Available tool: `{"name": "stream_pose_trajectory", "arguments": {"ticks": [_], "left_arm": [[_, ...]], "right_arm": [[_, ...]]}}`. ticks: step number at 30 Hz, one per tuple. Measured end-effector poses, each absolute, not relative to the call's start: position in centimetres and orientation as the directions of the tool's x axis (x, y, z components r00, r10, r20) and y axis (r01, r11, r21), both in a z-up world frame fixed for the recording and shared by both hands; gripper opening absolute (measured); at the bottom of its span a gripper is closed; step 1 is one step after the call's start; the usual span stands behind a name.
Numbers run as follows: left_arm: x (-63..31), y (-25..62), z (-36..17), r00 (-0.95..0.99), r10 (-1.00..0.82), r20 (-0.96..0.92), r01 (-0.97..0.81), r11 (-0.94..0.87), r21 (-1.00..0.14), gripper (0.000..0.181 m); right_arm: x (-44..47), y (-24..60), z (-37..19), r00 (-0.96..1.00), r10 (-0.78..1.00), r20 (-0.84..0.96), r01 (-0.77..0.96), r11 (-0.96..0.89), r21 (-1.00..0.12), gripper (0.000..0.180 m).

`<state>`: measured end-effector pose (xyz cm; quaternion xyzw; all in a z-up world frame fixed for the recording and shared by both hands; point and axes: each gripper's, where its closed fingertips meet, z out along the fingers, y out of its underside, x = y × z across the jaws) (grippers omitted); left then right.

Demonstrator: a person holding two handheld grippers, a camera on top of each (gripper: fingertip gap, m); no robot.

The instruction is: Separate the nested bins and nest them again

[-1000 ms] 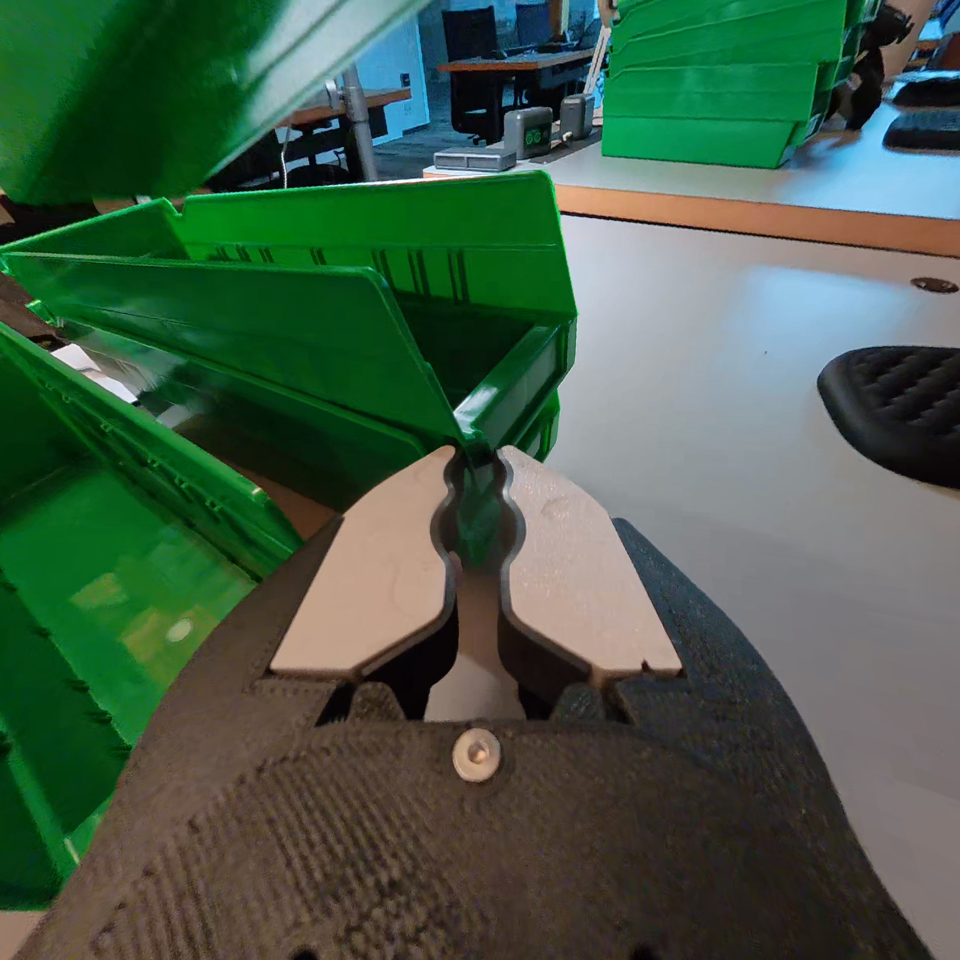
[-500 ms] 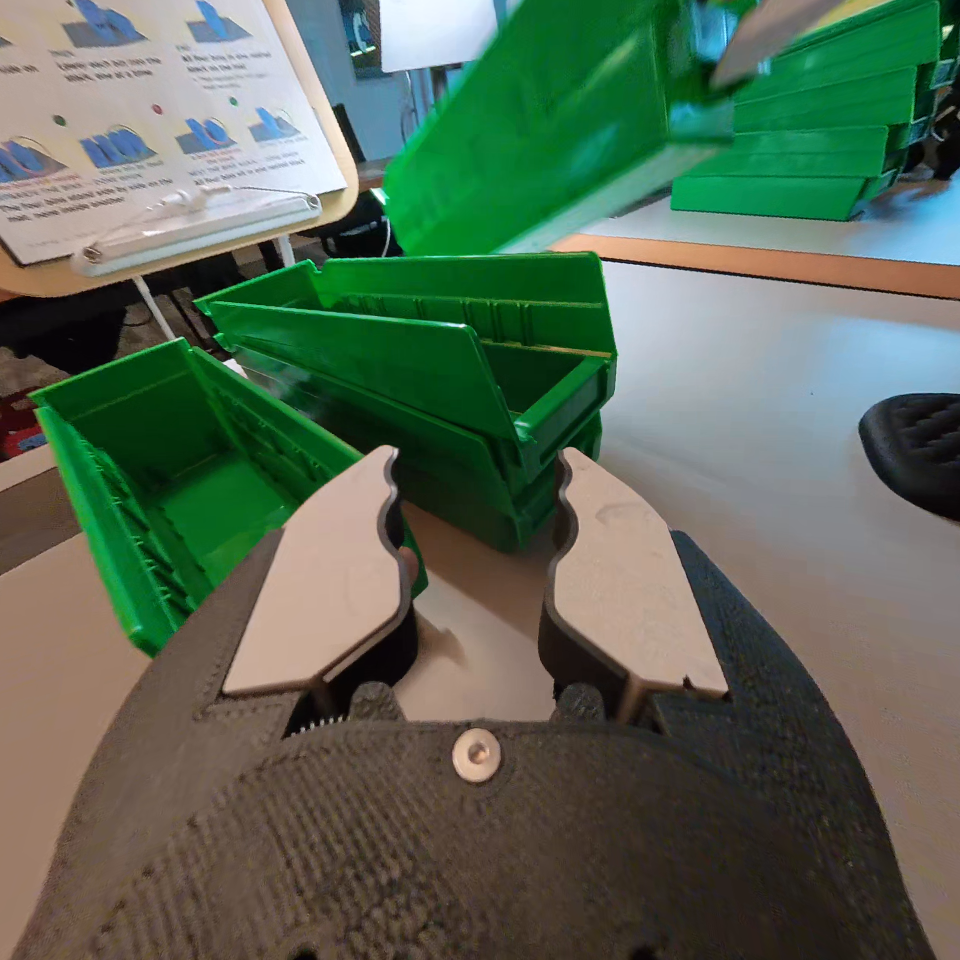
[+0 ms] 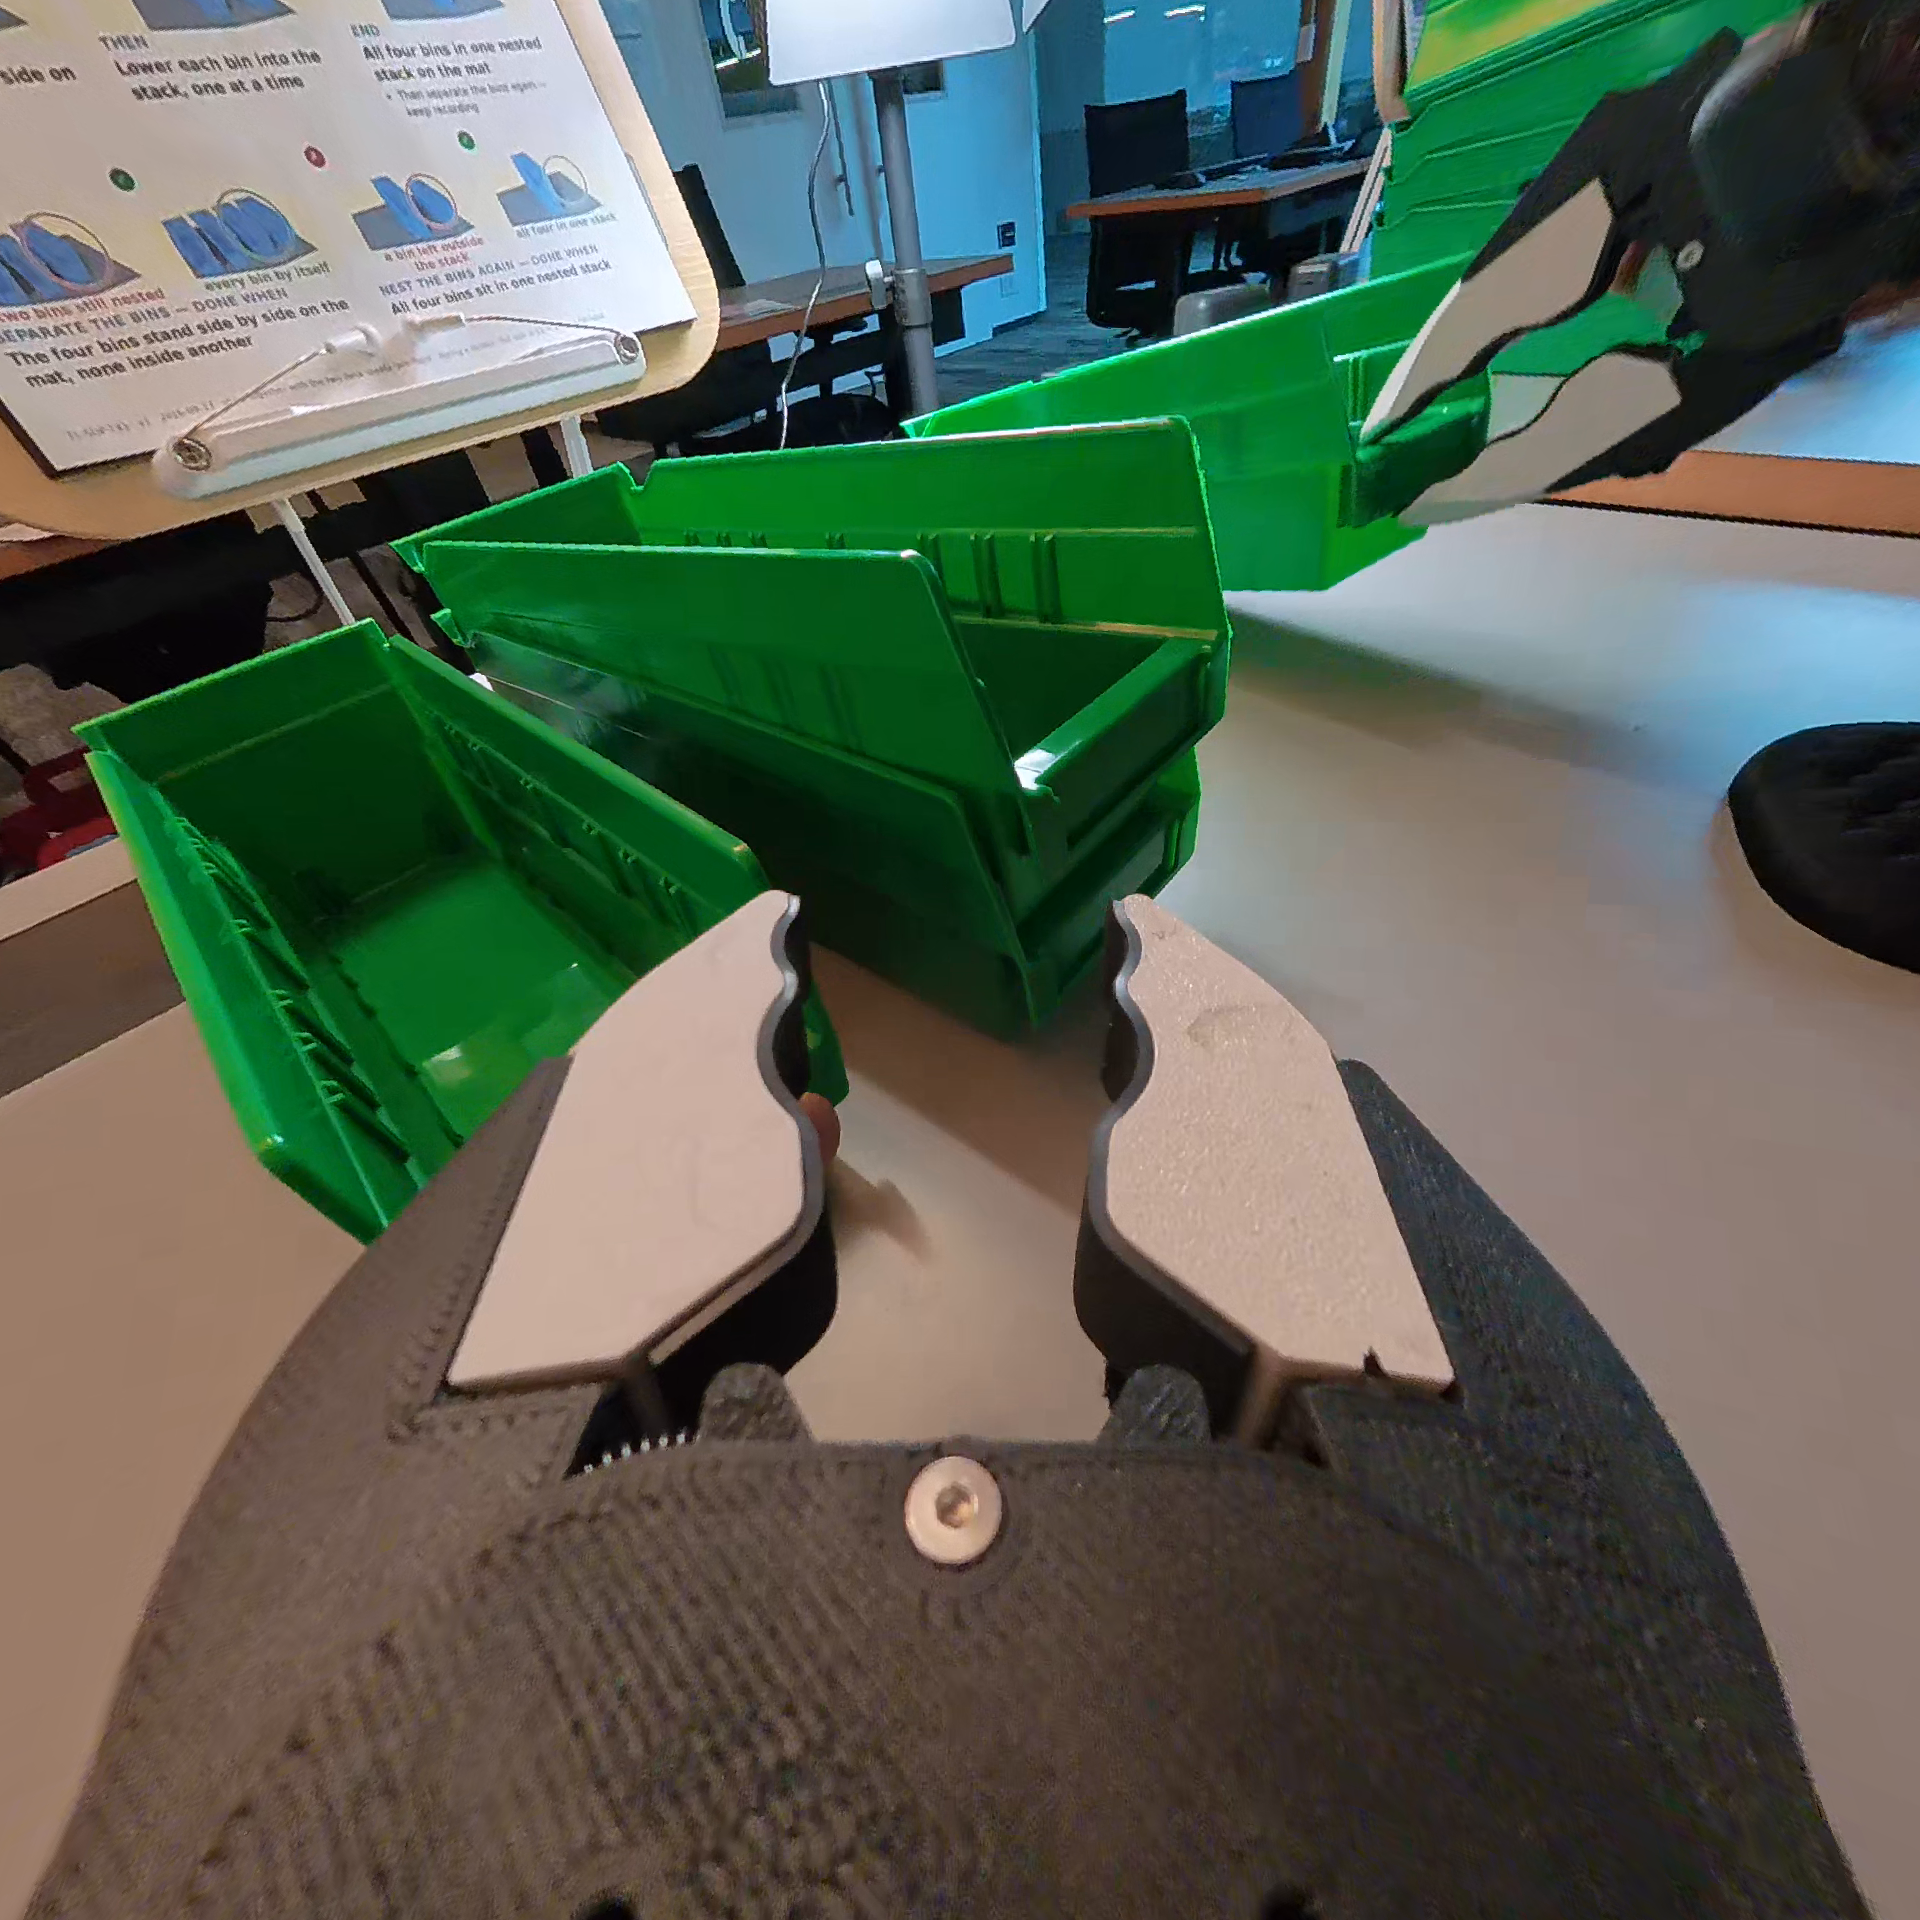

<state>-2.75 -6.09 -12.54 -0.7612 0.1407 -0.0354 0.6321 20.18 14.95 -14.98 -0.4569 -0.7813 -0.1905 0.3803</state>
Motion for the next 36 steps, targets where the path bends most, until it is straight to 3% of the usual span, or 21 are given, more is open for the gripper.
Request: {"name": "stream_pose_trajectory", "arguments": {"ticks": [4,6,7,9,16,20,26,31,36], "left_arm": [[-2.7,-6.1,-13.0,0.956,-0.261,-0.137,-0.185,-0.169,-0.968,0.054],[-2.8,-6.1,-13.3,0.954,-0.263,-0.142,-0.193,-0.175,-0.965,0.053],[-2.8,-6.1,-13.5,0.954,-0.263,-0.145,-0.197,-0.18,-0.964,0.053],[-2.8,-6.0,-13.8,0.953,-0.266,-0.147,-0.201,-0.188,-0.961,0.053],[-2.6,-5.7,-14.3,0.951,-0.268,-0.155,-0.212,-0.199,-0.957,0.054],[-2.6,-5.7,-14.6,0.949,-0.268,-0.166,-0.224,-0.203,-0.953,0.053],[-2.6,-5.8,-14.8,0.948,-0.271,-0.167,-0.226,-0.205,-0.952,0.052],[-2.5,-5.9,-14.9,0.944,-0.279,-0.176,-0.237,-0.2,-0.951,0.051],[-2.6,-6.0,-14.9,0.943,-0.282,-0.177,-0.238,-0.199,-0.951,0.051]], "right_arm": [[21.1,15.2,-19.6,-0.344,0.583,0.736,0.855,0.518,-0.009,0.018],[20.9,15.6,-19.8,-0.321,0.545,0.774,0.853,0.522,-0.015,0.021],[21.1,15.5,-19.9,-0.306,0.573,0.76,0.864,0.503,-0.031,0.032],[21.2,15.2,-19.5,-0.261,0.633,0.729,0.886,0.456,-0.078,0.046],[15.8,8.1,-12.6,-0.196,0.703,0.684,0.76,0.549,-0.347,0.048],[10.9,2.1,-9.9,-0.265,0.692,0.671,0.637,0.648,-0.417,0.049],[4.8,-1.9,-11.4,-0.412,0.591,0.693,0.576,0.758,-0.305,0.052],[1.7,-0.4,-14.9,-0.447,0.578,0.683,0.661,0.728,-0.184,0.054],[0.8,1.5,-16.8,-0.46,0.538,0.706,0.729,0.683,-0.045,0.031]]}}
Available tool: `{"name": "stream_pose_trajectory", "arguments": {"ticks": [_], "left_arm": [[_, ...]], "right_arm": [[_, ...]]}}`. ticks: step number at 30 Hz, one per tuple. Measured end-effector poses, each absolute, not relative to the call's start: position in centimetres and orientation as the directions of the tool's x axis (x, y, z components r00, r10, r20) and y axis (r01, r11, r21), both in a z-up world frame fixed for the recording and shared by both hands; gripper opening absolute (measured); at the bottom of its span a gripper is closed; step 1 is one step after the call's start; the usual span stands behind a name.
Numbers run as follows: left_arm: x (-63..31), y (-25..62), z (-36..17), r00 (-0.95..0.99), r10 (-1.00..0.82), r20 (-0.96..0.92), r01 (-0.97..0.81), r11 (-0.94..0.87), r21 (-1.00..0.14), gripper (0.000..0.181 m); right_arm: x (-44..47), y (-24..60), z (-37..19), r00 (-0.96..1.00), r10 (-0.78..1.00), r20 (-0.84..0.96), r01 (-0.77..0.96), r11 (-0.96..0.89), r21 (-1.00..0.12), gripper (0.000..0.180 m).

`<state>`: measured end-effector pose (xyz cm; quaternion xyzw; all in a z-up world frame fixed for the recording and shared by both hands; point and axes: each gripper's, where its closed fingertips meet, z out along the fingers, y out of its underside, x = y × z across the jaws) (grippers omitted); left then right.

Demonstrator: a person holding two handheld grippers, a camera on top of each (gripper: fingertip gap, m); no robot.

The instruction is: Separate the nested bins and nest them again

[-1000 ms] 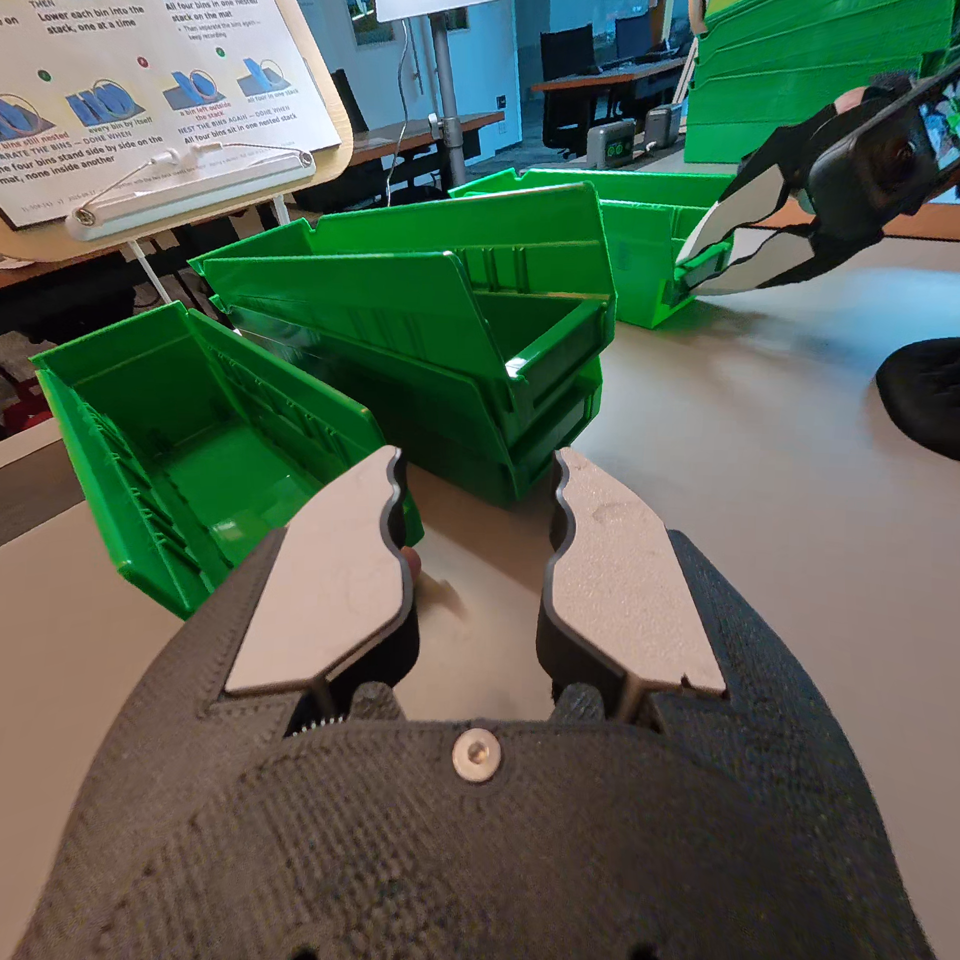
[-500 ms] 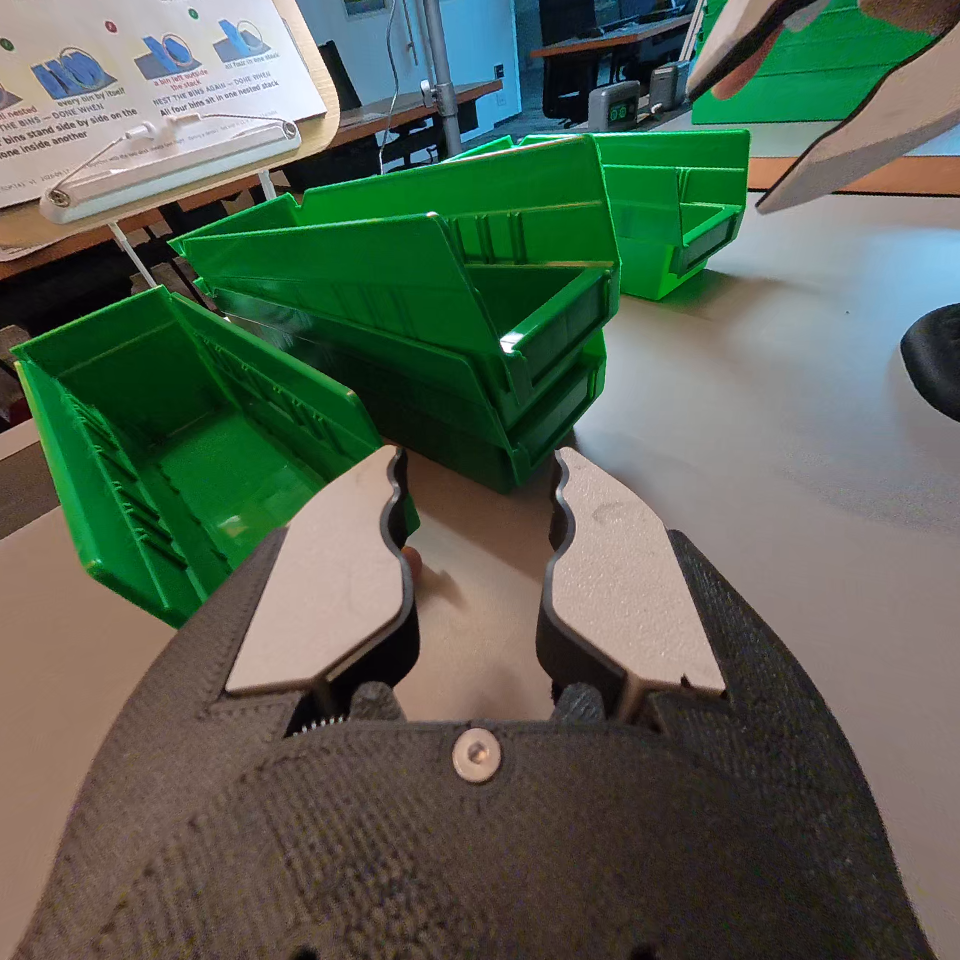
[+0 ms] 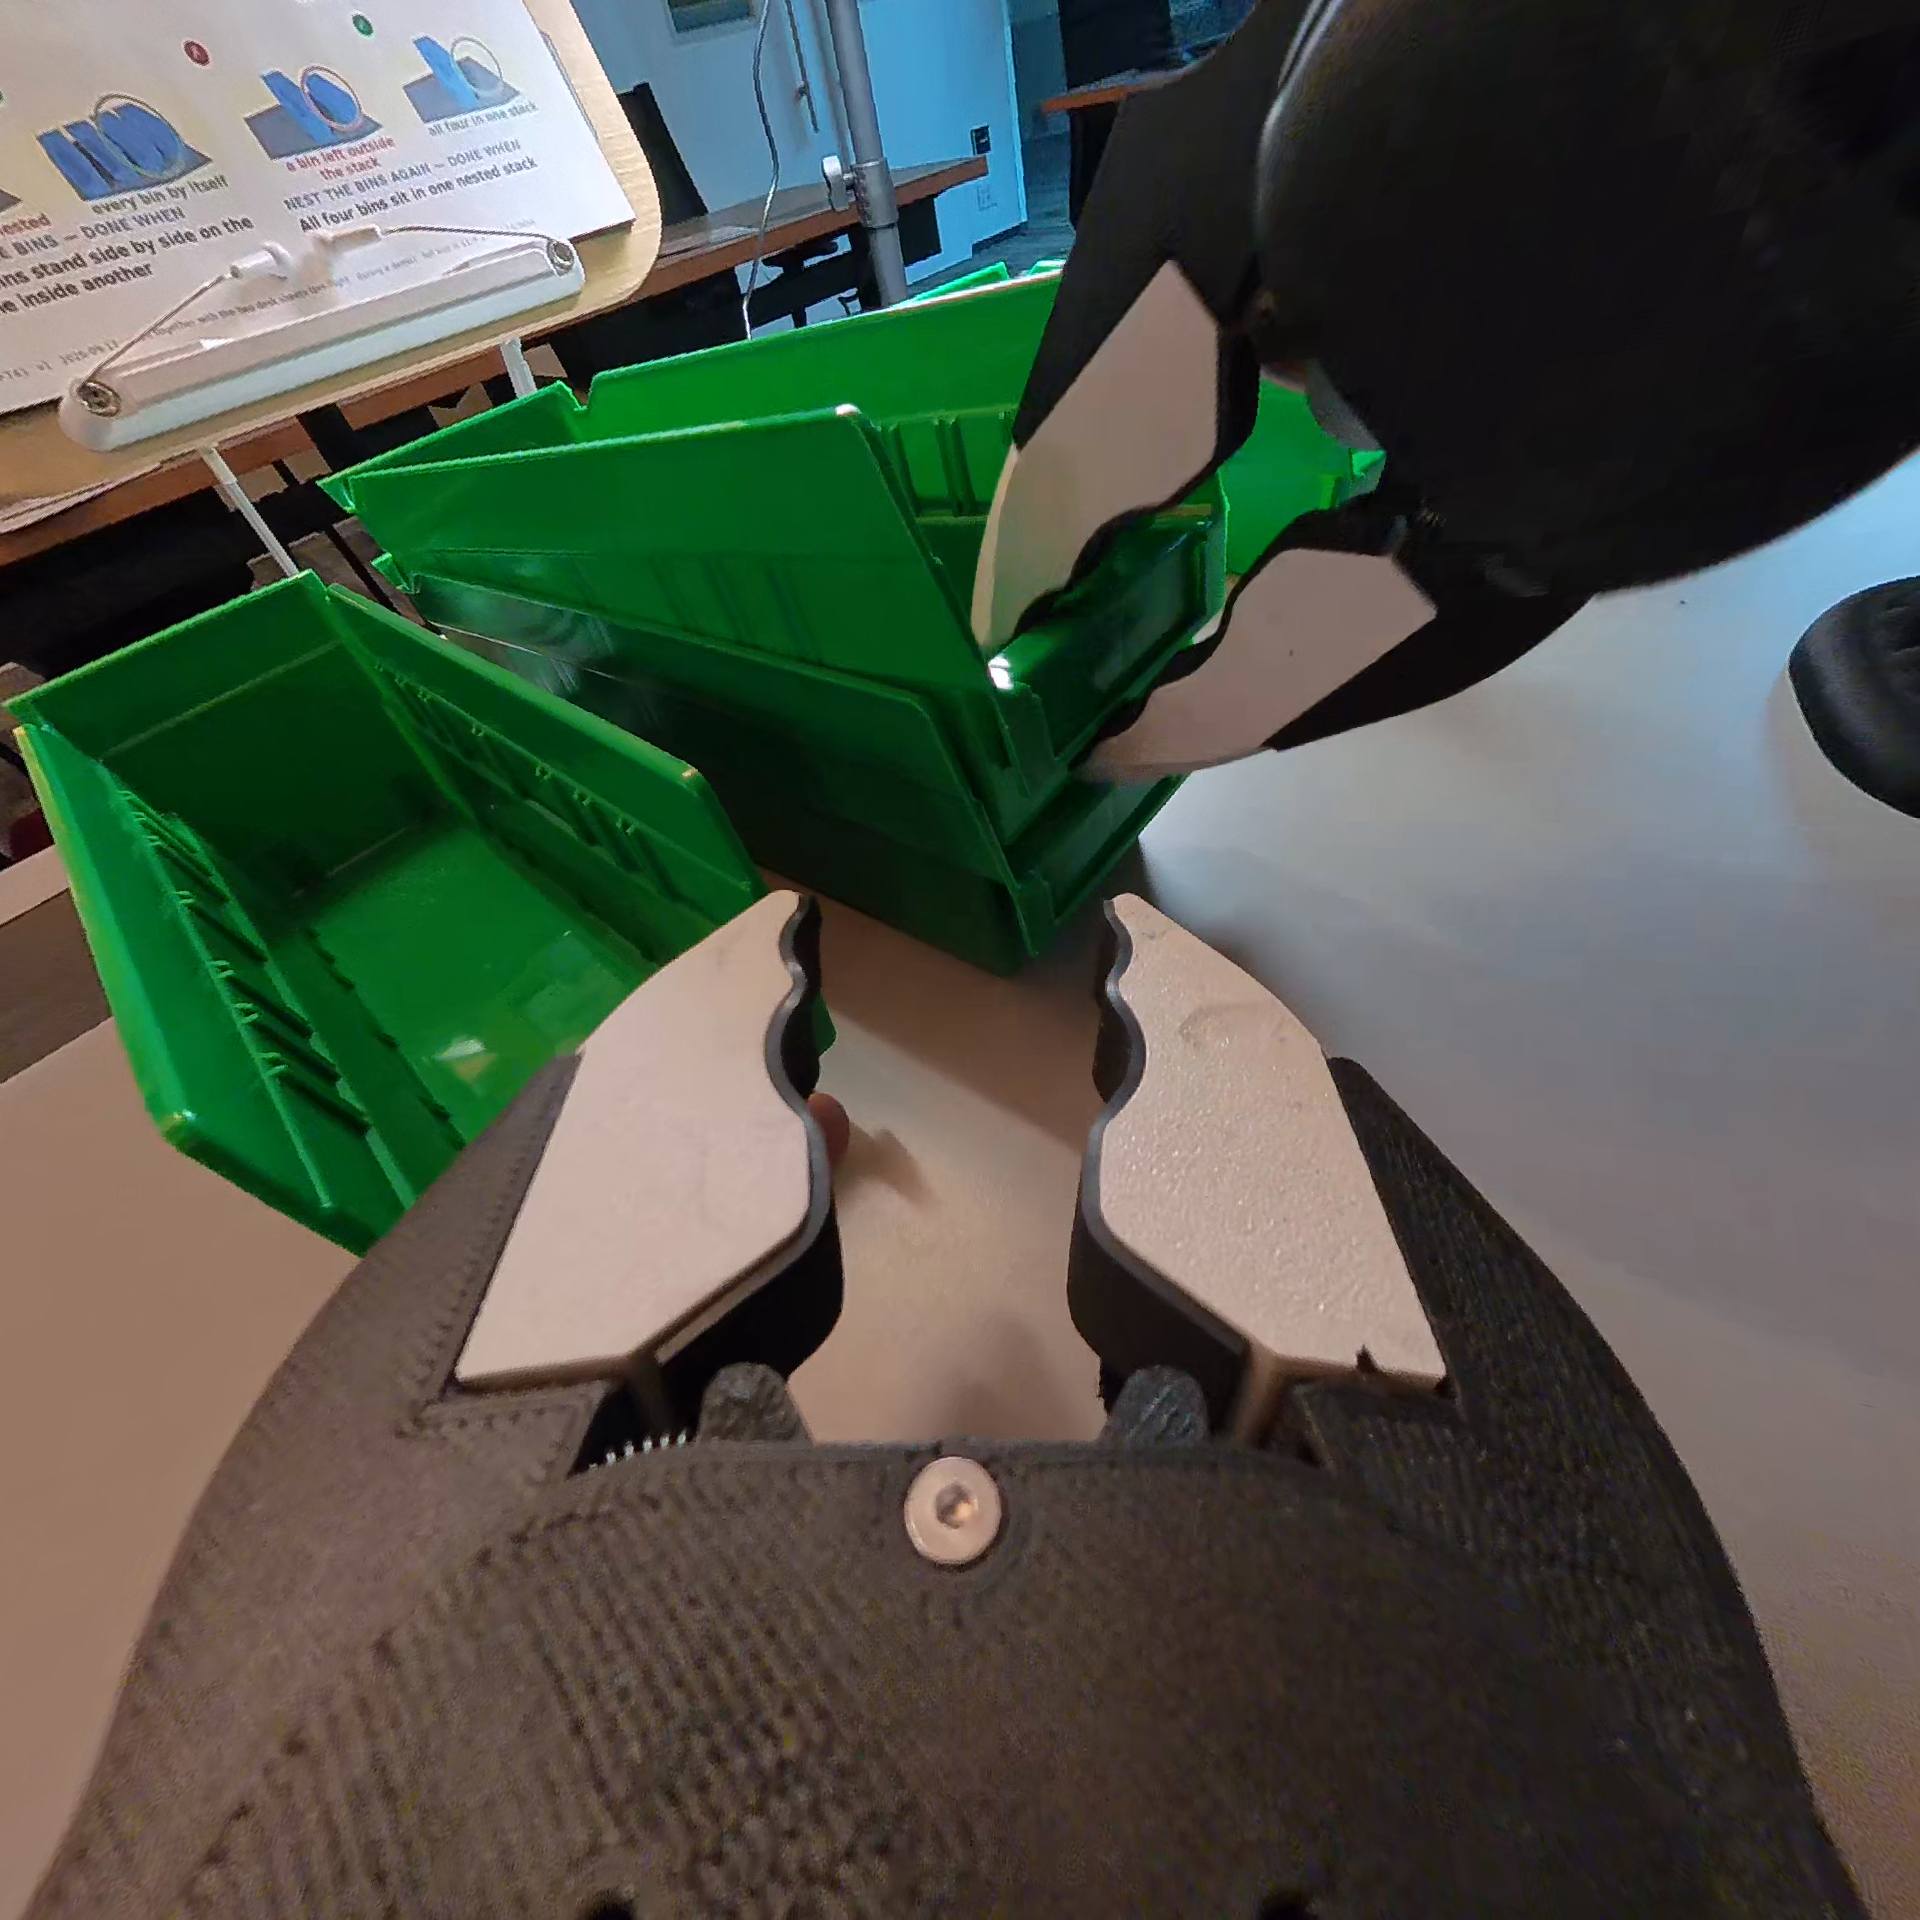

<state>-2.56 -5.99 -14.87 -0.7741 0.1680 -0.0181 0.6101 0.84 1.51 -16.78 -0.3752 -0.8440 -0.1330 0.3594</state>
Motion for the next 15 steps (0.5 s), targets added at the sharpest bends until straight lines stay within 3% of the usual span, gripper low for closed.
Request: {"name": "stream_pose_trajectory", "arguments": {"ticks": [6,15], "left_arm": [[-2.5,-6.0,-15.0,0.942,-0.283,-0.179,-0.241,-0.202,-0.949,0.05],[-2.5,-6.0,-15.0,0.944,-0.281,-0.172,-0.233,-0.2,-0.952,0.051]], "right_arm": [[1.0,1.5,-16.7,-0.454,0.546,0.704,0.747,0.664,-0.033,0.03],[1.5,1.3,-14.4,-0.411,0.585,0.699,0.751,0.652,-0.104,0.03]]}}
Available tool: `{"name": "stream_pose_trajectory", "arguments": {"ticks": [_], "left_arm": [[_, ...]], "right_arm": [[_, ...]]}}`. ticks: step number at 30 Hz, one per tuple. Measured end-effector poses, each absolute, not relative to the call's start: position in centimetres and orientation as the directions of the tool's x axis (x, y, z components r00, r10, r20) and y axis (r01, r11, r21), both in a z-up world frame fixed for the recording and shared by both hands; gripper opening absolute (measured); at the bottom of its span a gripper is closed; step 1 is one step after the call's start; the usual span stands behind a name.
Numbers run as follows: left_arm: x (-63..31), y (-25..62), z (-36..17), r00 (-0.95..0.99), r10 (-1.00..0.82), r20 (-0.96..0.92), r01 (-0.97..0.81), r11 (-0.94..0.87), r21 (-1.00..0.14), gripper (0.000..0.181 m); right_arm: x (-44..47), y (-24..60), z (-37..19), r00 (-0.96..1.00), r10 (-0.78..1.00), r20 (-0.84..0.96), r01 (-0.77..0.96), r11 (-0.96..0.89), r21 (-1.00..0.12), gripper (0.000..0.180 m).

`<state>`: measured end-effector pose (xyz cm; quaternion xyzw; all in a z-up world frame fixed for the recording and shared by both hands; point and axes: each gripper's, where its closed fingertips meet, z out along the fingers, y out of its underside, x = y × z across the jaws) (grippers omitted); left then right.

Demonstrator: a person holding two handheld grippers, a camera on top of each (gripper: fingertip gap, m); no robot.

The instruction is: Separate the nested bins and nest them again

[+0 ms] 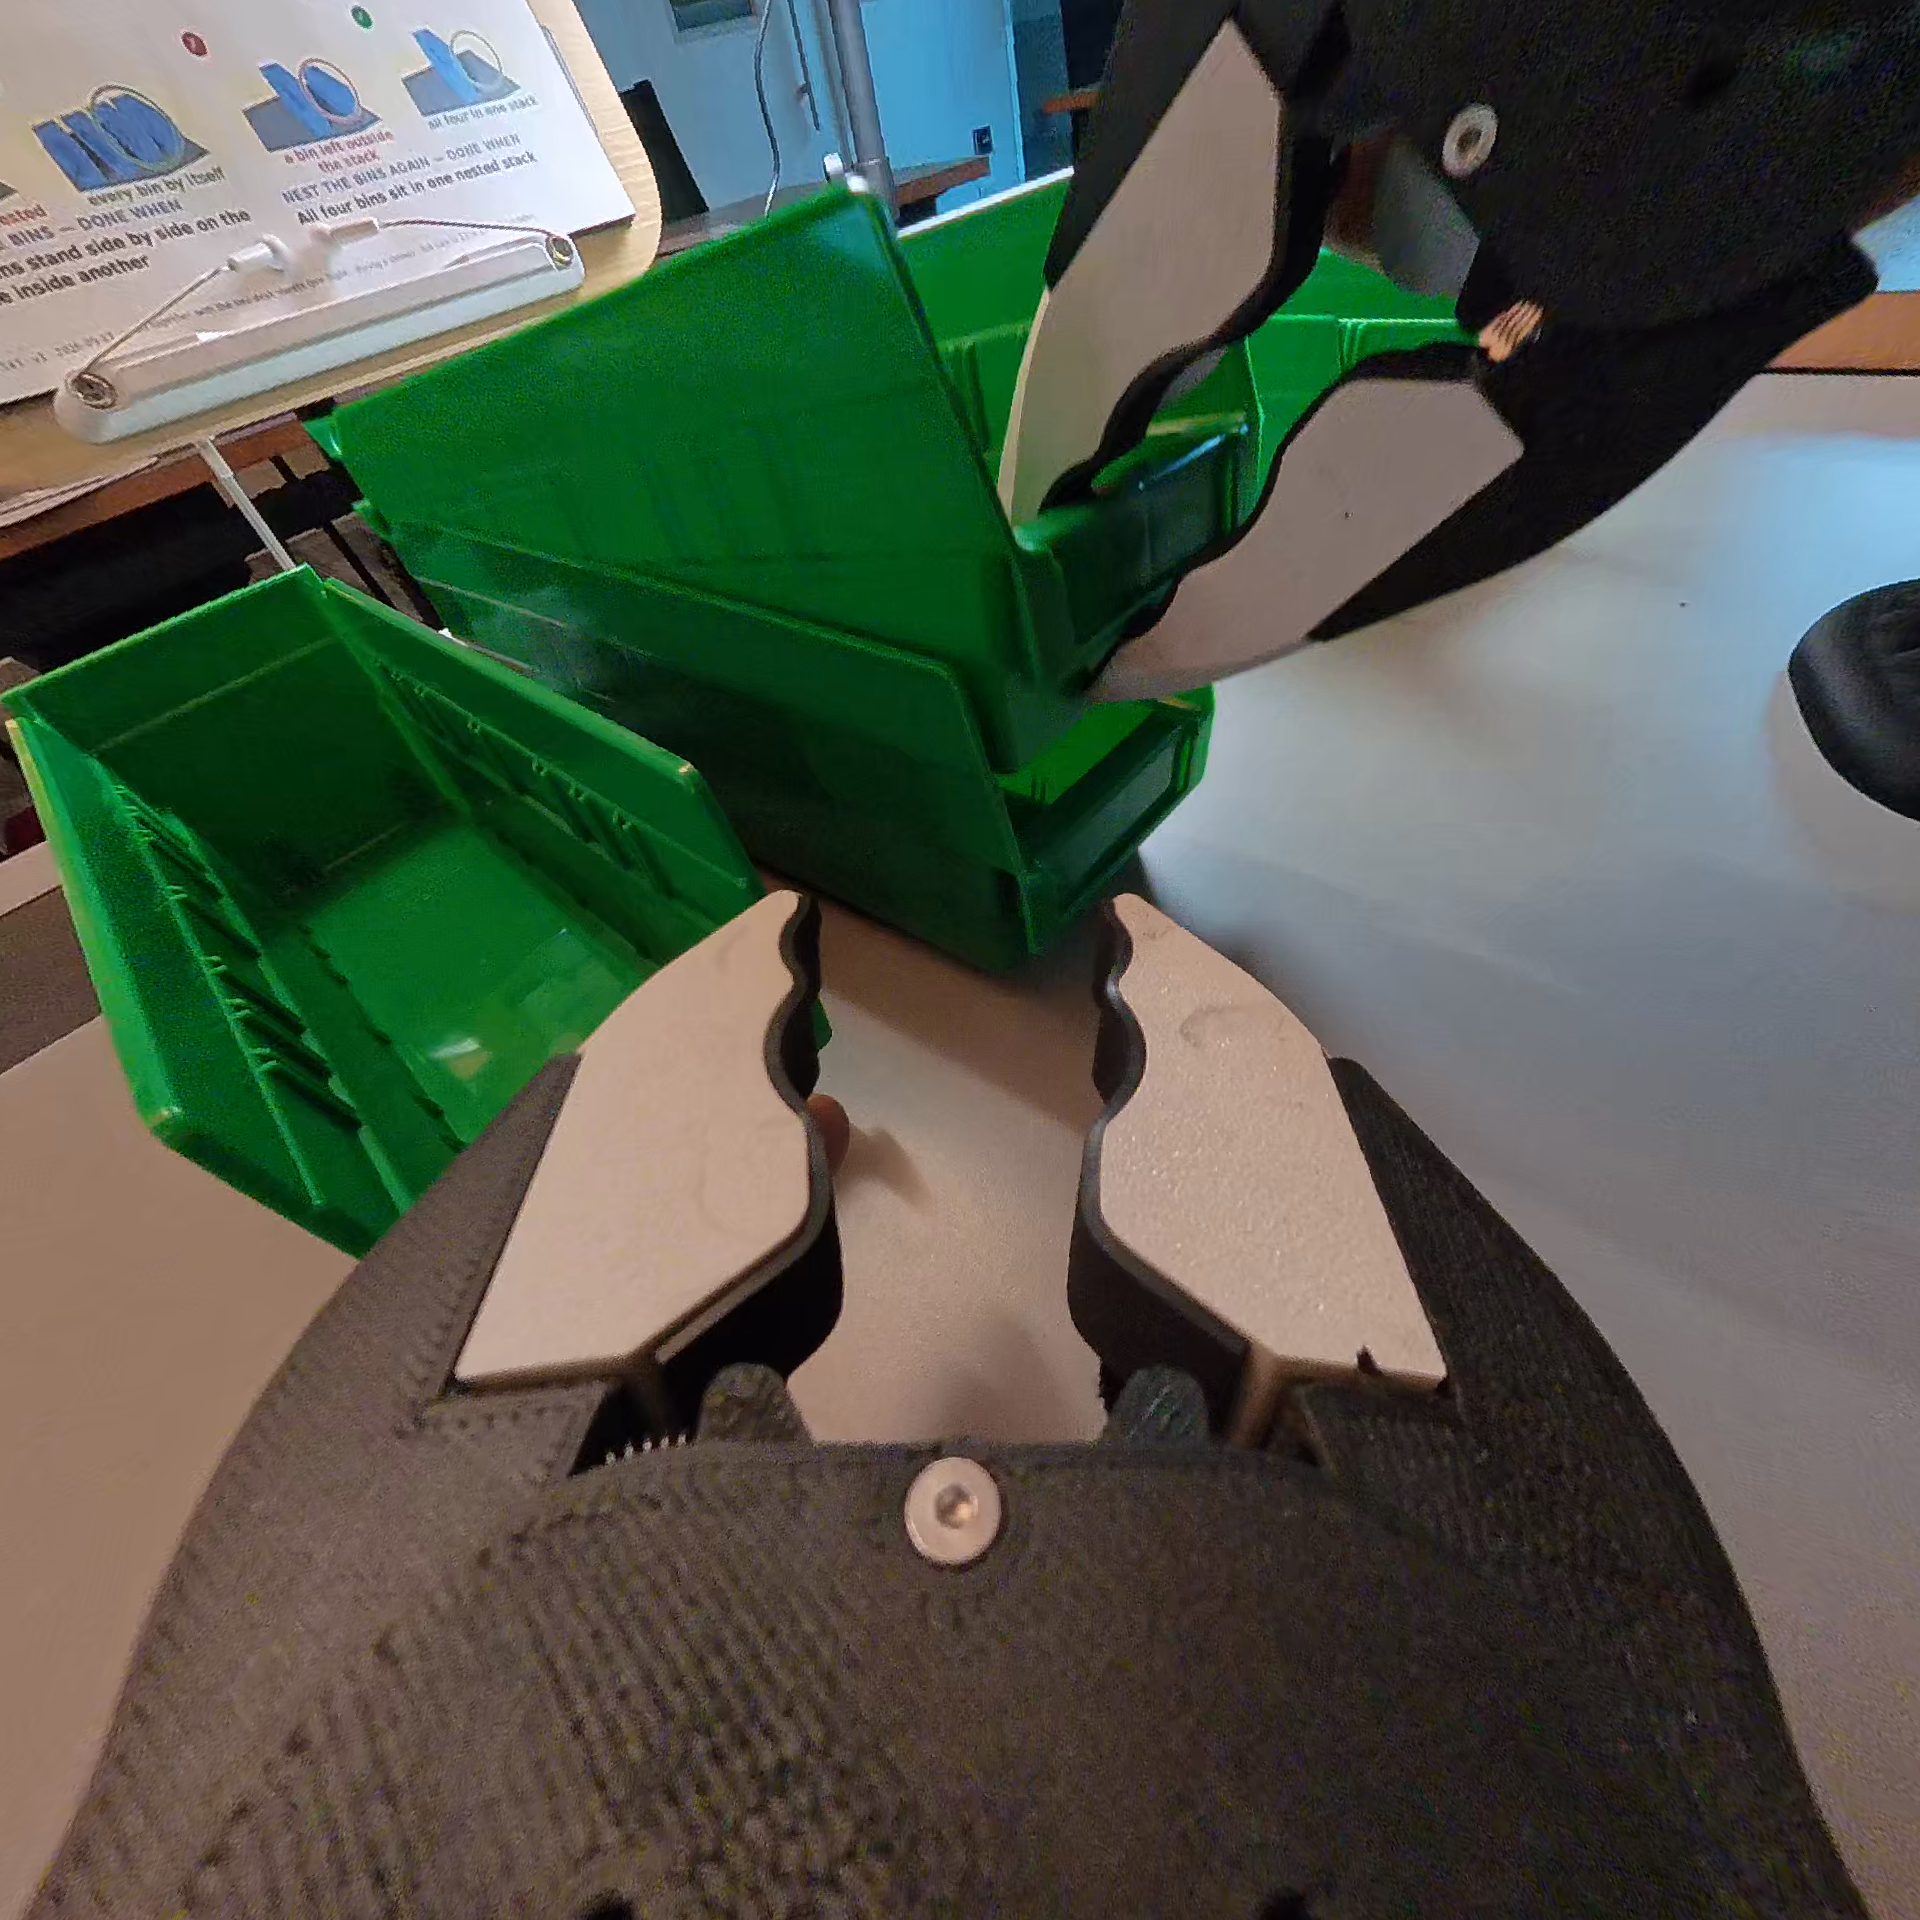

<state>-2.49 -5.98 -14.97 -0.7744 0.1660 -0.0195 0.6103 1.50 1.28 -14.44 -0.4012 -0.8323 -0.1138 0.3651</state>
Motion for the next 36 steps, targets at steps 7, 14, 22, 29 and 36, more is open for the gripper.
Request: {"name": "stream_pose_trajectory", "arguments": {"ticks": [7,14,22,29,36], "left_arm": [[-2.5,-6.0,-15.0,0.944,-0.28,-0.175,-0.235,-0.2,-0.951,0.051],[-2.3,-6.0,-15.1,0.942,-0.284,-0.177,-0.239,-0.203,-0.95,0.051],[-2.2,-6.1,-15.1,0.941,-0.286,-0.178,-0.241,-0.2,-0.95,0.051],[-2.2,-6.0,-15.3,0.941,-0.286,-0.182,-0.246,-0.207,-0.947,0.051],[-2.3,-5.9,-15.7,0.942,-0.286,-0.176,-0.243,-0.218,-0.945,0.051]], "right_arm": [[1.9,1.9,-10.0,-0.357,0.583,0.73,0.752,0.643,-0.146,0.03],[4.1,3.1,-2.3,-0.259,0.519,0.815,0.752,0.638,-0.167,0.03],[8.5,5.7,-2.8,-0.228,0.523,0.821,0.805,0.575,-0.143,0.03],[10.2,8.5,-12.3,-0.292,0.556,0.778,0.84,0.539,-0.07,0.03],[9.3,10.1,-19.4,-0.299,0.603,0.739,0.848,0.523,-0.084,0.031]]}}
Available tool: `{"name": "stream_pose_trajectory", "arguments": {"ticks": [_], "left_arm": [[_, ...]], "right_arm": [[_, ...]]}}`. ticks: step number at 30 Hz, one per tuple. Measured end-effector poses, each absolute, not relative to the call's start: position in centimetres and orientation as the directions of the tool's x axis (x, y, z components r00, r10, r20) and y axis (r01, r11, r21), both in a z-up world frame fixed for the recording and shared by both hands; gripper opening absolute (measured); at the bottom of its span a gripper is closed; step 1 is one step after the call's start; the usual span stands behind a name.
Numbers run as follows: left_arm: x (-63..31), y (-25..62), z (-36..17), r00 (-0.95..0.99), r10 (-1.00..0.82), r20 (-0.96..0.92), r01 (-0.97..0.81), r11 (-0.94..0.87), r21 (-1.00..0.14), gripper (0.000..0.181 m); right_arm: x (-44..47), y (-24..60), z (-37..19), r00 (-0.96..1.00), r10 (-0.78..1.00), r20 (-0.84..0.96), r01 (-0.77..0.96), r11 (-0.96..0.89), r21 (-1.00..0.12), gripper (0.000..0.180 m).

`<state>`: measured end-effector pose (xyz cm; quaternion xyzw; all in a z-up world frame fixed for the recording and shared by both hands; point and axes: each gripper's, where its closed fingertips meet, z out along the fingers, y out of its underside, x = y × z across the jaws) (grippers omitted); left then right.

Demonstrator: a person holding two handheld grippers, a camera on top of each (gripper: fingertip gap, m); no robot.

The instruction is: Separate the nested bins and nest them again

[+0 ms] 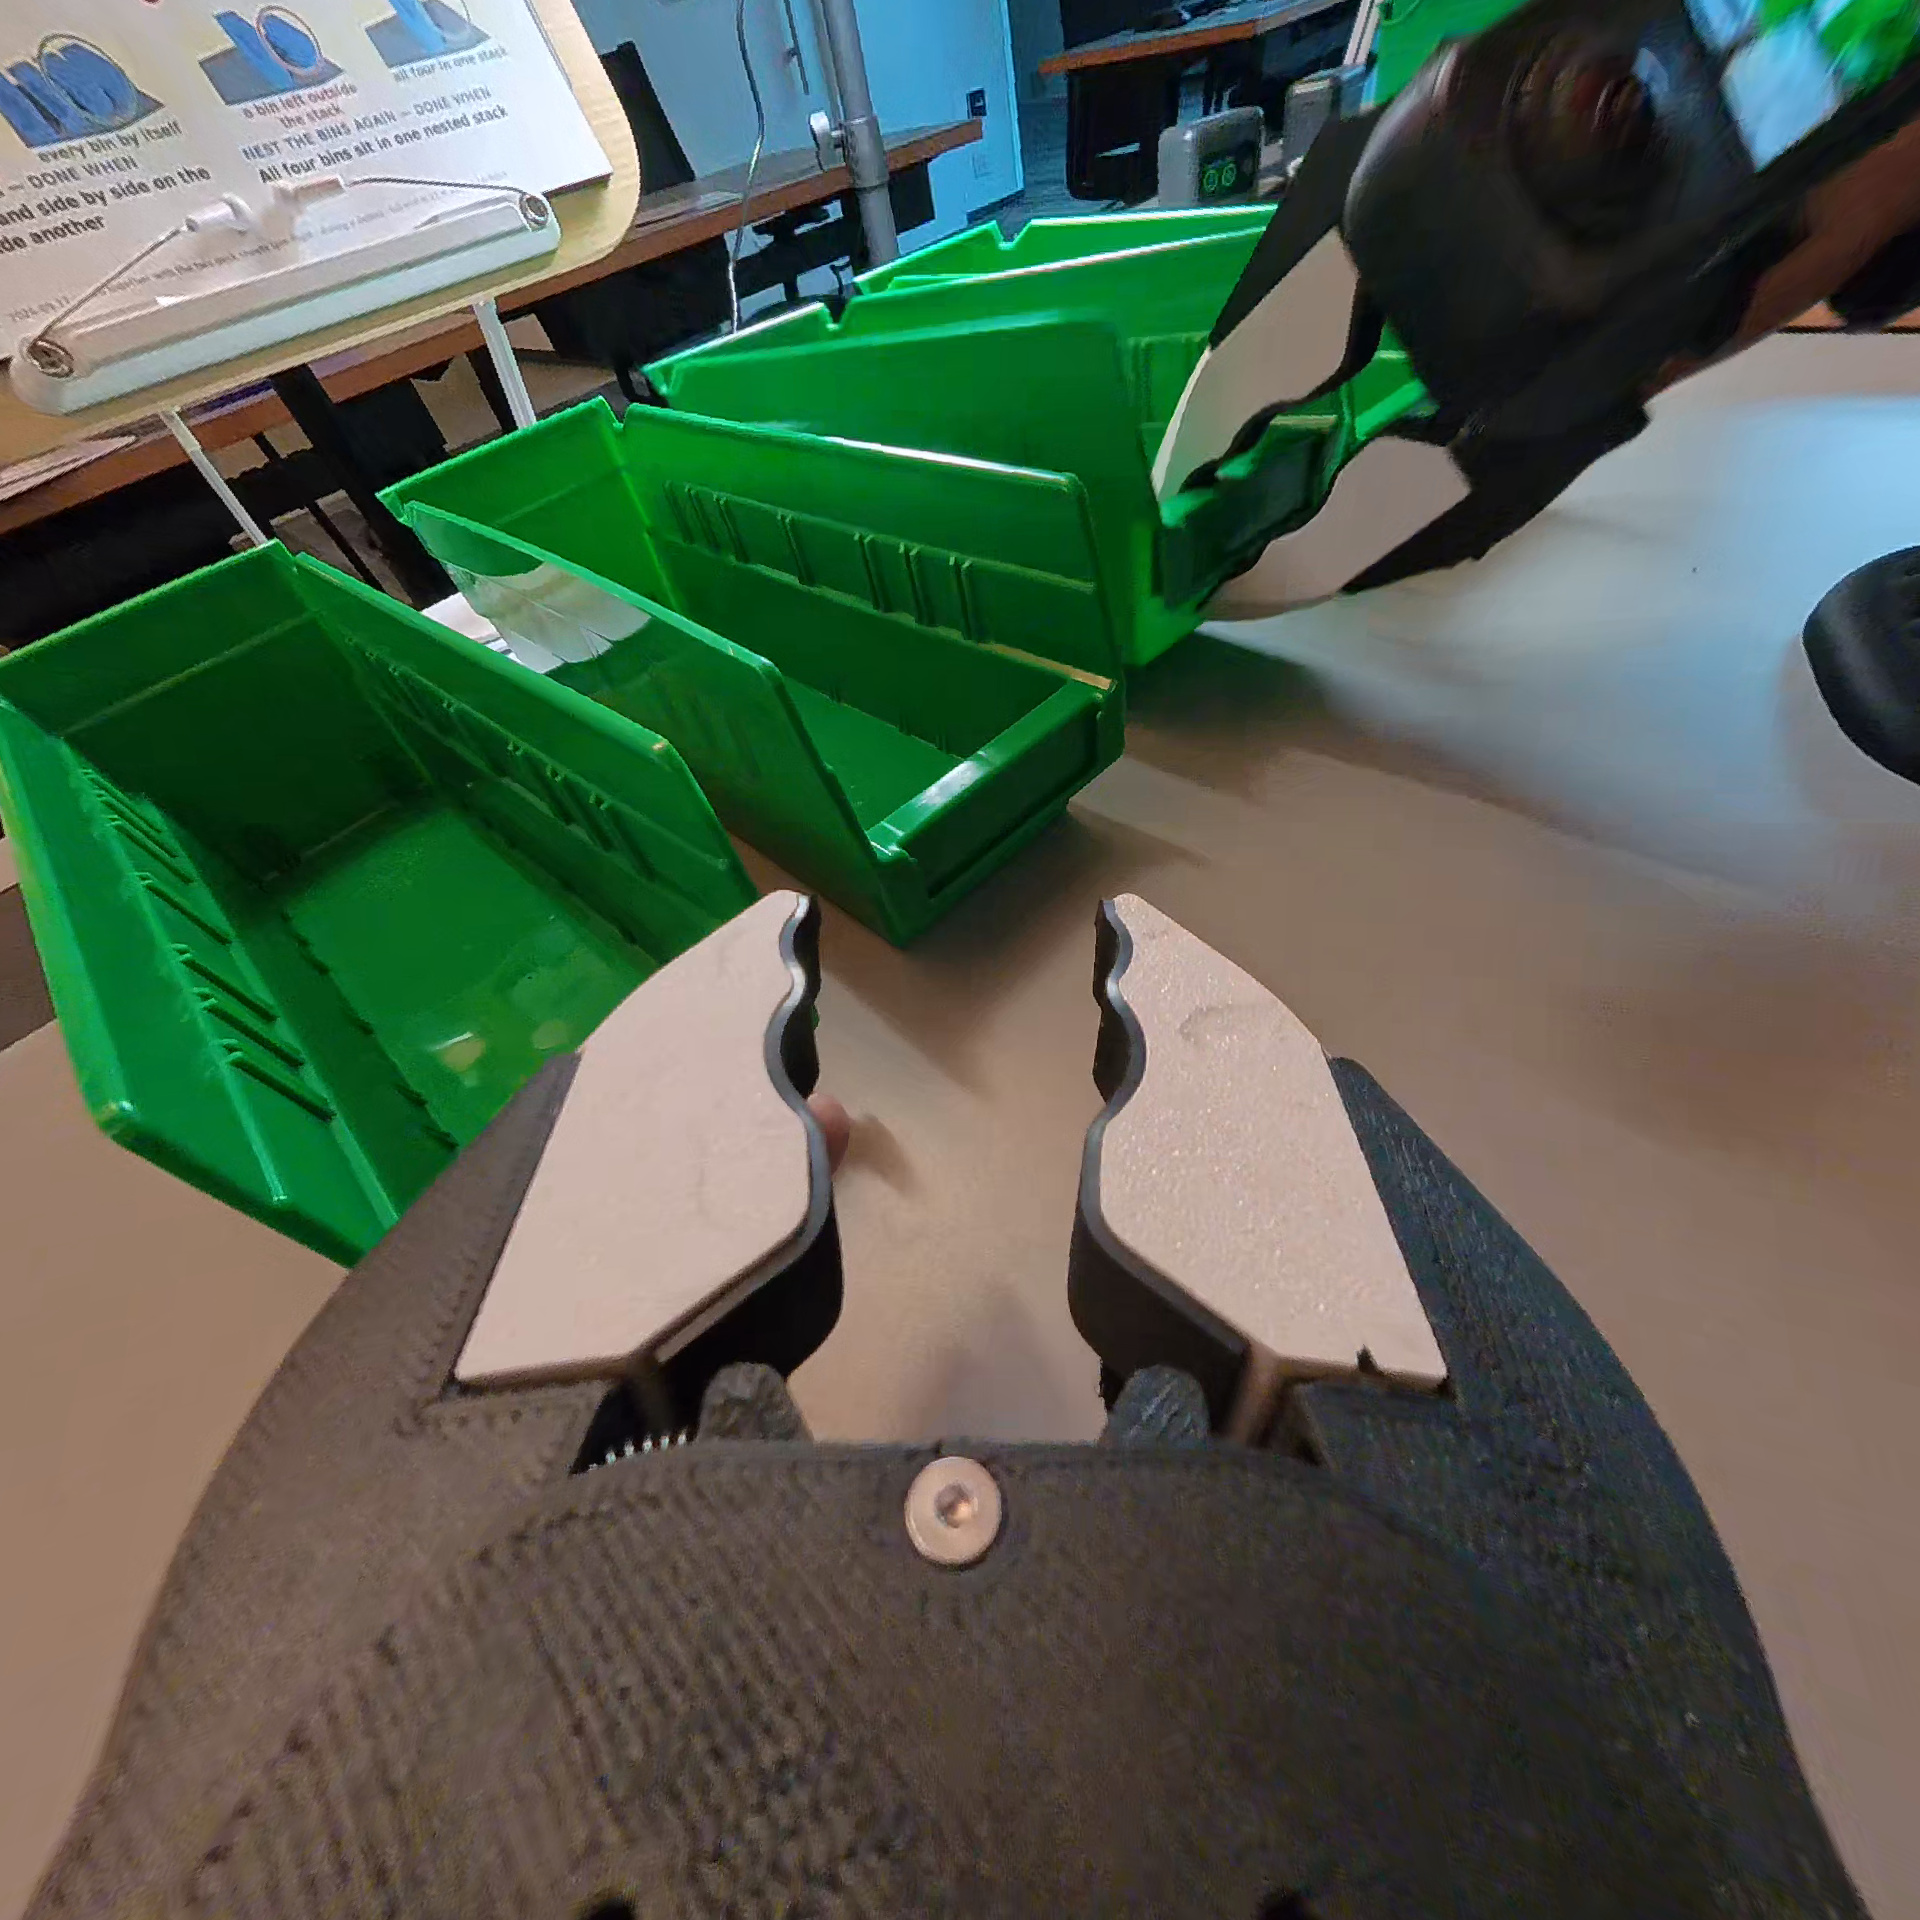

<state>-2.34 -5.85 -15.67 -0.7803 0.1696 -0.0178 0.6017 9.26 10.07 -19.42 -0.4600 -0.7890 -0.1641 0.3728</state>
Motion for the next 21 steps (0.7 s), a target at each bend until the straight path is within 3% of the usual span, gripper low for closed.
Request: {"name": "stream_pose_trajectory", "arguments": {"ticks": [3,6,15,21], "left_arm": [[-2.4,-5.9,-15.5,0.943,-0.282,-0.176,-0.241,-0.215,-0.946,0.051],[-2.5,-5.9,-15.4,0.944,-0.28,-0.175,-0.239,-0.213,-0.947,0.051],[-2.5,-5.7,-15.7,0.941,-0.283,-0.183,-0.249,-0.218,-0.944,0.051],[-2.9,-5.9,-15.3,0.941,-0.27,-0.205,-0.264,-0.203,-0.943,0.051]], "right_arm": [[9.3,11.3,-20.3,-0.333,0.544,0.77,0.845,0.535,-0.012,0.033],[9.6,10.9,-20.4,-0.324,0.58,0.748,0.853,0.521,-0.034,0.049],[7.0,-0.5,-14.6,-0.323,0.766,0.556,0.734,0.574,-0.364,0.042],[0.5,-0.7,-18.6,-0.395,0.713,0.579,0.74,0.621,-0.259,0.05]]}}
